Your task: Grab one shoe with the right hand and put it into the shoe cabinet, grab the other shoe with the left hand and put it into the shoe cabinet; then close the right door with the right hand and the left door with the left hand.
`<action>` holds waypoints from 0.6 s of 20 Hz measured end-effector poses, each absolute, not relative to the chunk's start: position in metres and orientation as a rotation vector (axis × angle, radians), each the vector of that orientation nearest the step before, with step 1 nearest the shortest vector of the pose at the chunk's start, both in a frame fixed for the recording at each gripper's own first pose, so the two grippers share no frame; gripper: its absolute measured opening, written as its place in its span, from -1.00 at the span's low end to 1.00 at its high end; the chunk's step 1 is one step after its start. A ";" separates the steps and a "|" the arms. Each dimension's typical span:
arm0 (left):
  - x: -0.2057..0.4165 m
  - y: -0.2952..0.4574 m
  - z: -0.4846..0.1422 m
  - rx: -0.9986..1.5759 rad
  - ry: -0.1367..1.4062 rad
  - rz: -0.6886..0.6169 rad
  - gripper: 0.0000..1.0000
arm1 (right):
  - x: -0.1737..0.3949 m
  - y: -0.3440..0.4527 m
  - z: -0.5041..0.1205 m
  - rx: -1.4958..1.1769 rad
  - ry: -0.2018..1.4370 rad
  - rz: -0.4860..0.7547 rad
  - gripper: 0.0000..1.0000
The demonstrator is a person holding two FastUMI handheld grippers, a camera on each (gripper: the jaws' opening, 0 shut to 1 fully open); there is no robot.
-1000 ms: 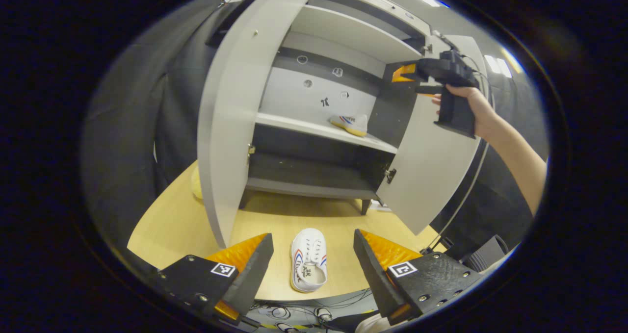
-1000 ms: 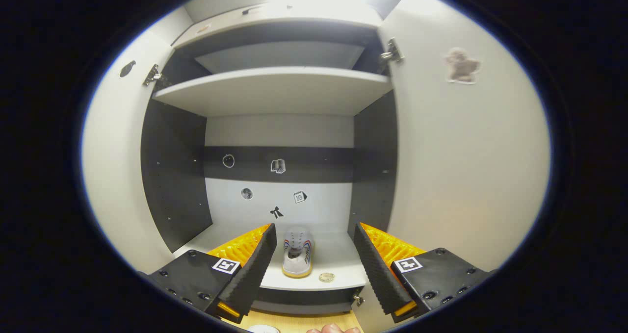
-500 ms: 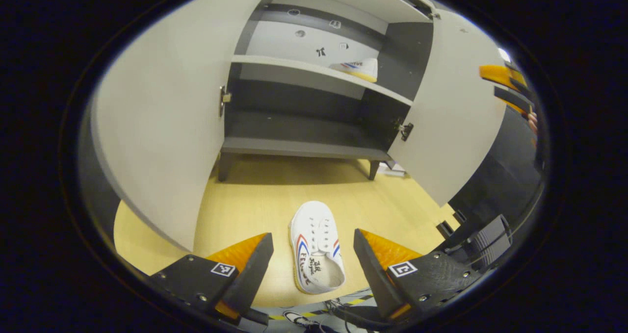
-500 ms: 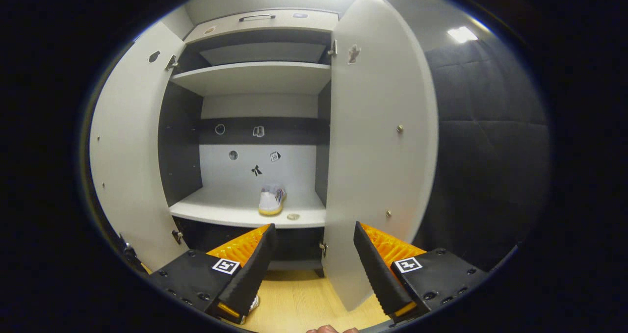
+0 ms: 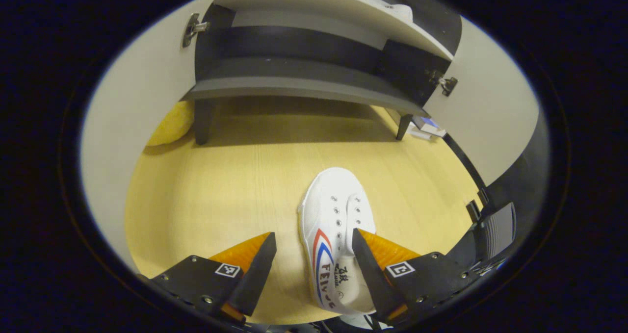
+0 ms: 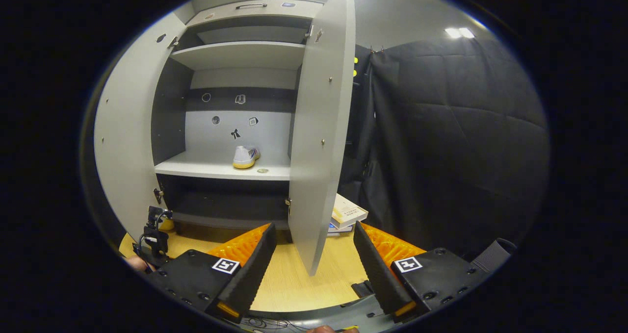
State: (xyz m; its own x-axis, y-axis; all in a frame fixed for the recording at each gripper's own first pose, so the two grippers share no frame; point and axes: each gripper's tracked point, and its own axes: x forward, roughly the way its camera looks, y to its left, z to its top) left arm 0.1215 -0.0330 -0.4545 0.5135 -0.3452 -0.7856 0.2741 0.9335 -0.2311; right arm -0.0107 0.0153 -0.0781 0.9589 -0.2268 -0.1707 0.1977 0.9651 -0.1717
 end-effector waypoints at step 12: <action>0.109 -0.050 -0.482 -0.230 1.093 -0.361 0.15 | -0.002 -0.021 -0.104 -0.147 0.262 -0.161 0.99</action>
